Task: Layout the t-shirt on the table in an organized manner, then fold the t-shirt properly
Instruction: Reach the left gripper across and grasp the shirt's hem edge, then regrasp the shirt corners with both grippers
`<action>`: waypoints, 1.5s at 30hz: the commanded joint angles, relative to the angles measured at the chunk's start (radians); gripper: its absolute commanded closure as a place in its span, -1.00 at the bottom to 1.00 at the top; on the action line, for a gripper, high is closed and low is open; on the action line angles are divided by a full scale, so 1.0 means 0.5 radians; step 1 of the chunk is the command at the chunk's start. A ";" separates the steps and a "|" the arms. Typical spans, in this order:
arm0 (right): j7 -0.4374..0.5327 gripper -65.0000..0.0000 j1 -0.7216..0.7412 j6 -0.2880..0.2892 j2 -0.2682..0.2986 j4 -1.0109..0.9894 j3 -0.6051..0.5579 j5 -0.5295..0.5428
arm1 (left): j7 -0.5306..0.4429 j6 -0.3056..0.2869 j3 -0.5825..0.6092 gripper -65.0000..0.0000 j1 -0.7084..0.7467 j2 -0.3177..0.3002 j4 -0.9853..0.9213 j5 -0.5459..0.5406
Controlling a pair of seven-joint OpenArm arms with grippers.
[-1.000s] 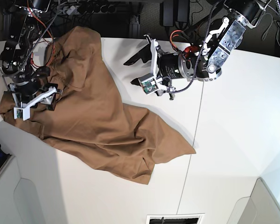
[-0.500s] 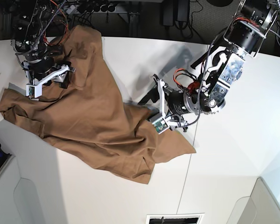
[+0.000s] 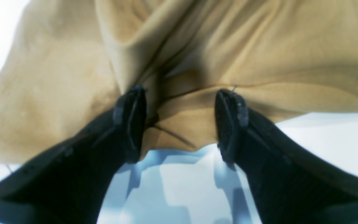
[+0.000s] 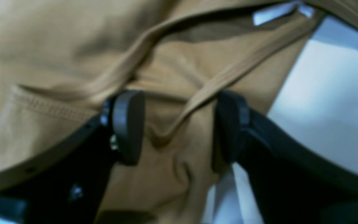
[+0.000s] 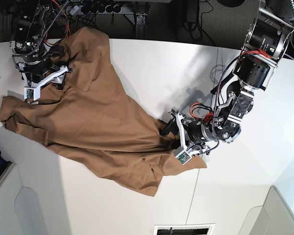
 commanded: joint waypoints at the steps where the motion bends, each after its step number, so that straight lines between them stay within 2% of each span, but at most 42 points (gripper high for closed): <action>1: 0.001 -0.13 -0.013 -0.032 0.038 0.030 0.038 -0.004 | 0.024 0.024 -0.012 -0.16 -0.048 -0.047 -0.006 0.041; 5: 0.006 -0.13 -0.036 -0.051 0.065 0.030 0.135 -0.005 | 0.024 0.024 -0.012 -0.16 -0.050 -0.134 -0.013 0.040; 11: 0.007 -0.13 -0.037 -0.051 0.082 0.030 0.323 0.050 | 0.036 0.132 -0.012 -0.16 -0.053 -0.240 -0.013 0.039; 14: 0.007 -0.13 -0.037 -0.050 0.082 0.030 0.389 0.175 | 0.117 0.133 -0.012 -0.16 -0.053 -0.262 0.013 0.035; 17: 0.008 -0.13 -0.037 -0.047 0.082 0.031 0.407 0.258 | 0.303 0.126 -0.014 -0.16 -0.053 -0.285 0.134 -0.085; 21: 0.005 -0.13 -0.037 0.011 0.082 0.031 0.407 0.336 | 0.395 0.126 -0.015 -0.16 -0.047 -0.365 0.435 -0.269; 24: -0.015 -0.13 -0.037 0.050 0.081 0.031 0.407 0.412 | 0.393 0.128 -0.028 -0.16 -0.049 -0.427 0.628 -0.272; 28: -0.121 -0.13 -0.044 0.112 0.080 0.031 0.407 0.518 | 0.394 0.127 -0.146 -0.16 -0.044 -0.463 0.667 -0.228; 35: -0.152 -0.13 -0.129 0.147 0.071 0.031 0.405 0.553 | 0.320 0.233 -0.402 -0.16 -0.024 -0.488 0.443 -0.117; 37: -0.152 -0.13 -0.195 0.153 0.071 0.031 0.404 0.598 | 0.320 0.232 -0.452 -0.16 -0.014 -0.488 0.318 -0.211; 40: -0.175 -0.13 -0.295 0.237 0.070 0.031 0.404 0.721 | 0.311 0.230 -0.481 -0.16 -0.015 -0.483 0.107 -0.454; 45: -0.210 -0.13 -0.401 0.342 0.070 0.031 0.404 0.906 | 0.313 0.196 -0.591 -0.16 -0.014 -0.391 -0.142 -0.596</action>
